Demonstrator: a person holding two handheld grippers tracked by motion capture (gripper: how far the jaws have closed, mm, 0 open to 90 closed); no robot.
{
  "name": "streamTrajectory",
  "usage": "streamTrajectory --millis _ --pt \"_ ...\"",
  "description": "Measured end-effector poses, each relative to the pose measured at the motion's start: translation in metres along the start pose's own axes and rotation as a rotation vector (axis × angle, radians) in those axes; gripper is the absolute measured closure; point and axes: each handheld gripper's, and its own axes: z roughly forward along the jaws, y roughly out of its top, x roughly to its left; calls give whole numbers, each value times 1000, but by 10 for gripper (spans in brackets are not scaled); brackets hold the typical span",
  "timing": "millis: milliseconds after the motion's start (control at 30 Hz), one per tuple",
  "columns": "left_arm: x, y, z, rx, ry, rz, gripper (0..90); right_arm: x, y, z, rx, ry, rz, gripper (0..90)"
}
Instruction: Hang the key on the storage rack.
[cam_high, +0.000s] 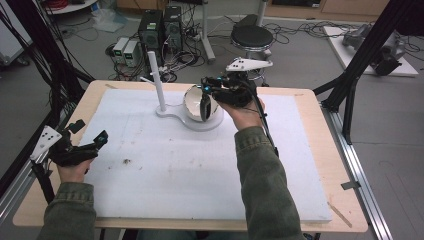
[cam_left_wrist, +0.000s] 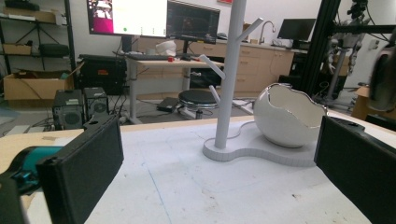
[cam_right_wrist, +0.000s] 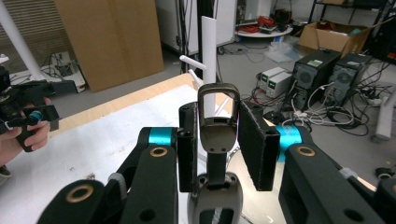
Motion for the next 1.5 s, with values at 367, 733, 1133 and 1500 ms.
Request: streamTrajectory --millis 367,733,1133,1500 --pt "1 1 -1 -9 -4 -9 17 8 4 39 9 31 19 694" --pt "4 0 -4 -21 6 -23 17 15 8 73 15 43 33 694" --pt "5 -1 -6 -32 4 -42 17 22 9 103 21 41 40 693" --pt "6 -1 -6 -47 -1 -51 17 24 18 125 9 56 49 693"
